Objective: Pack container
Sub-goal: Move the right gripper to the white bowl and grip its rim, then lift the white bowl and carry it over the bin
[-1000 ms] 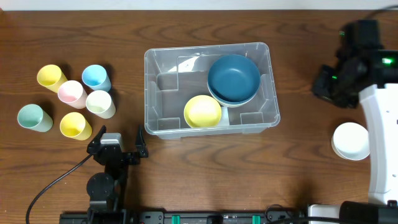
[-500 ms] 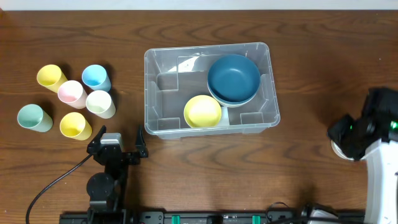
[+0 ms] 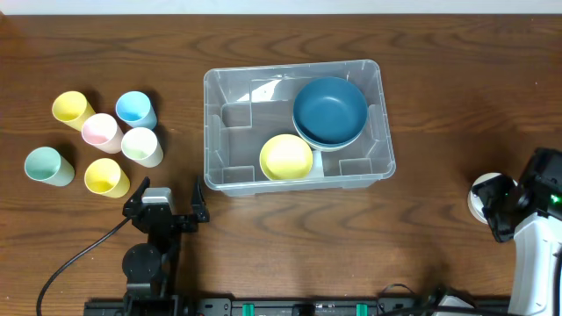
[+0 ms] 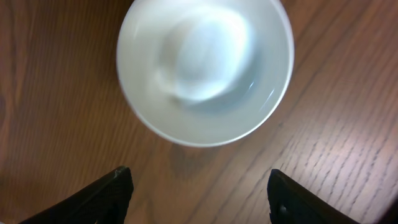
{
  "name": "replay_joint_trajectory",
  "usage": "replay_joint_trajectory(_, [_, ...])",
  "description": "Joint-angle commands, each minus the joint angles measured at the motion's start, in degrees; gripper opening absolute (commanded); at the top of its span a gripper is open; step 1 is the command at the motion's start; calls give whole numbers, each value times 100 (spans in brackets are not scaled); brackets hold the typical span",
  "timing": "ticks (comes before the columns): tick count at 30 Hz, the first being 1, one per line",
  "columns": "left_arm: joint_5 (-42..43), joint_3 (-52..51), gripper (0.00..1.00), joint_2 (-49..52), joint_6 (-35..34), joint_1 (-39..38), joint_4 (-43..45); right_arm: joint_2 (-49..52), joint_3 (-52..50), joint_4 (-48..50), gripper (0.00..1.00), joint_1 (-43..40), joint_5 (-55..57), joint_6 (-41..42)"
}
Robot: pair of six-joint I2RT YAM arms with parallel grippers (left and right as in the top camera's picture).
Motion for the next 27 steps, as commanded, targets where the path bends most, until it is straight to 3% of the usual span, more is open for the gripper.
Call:
replay_joint_trajectory(1, [-63,-103,98,-35,81,-20,-201,-4,-44,33,72,-203,186,101])
replay_joint_trajectory(5, [-63,-103,98,-35,81,-20,-201,188,-142,111,77,-455,186,125])
replay_joint_trajectory(10, [-63,-103,98,-35,81,-20,-201,494,-308,356,72,-765,127,120])
replay_joint_trajectory(23, [-63,-103,98,-35,81,-20,-201,1346,-380,833,42,-1010,118,7])
replay_joint_trajectory(27, [-63,-103,98,-35,81,-20,-201,1620,-380,960,25,-1010,76,-13])
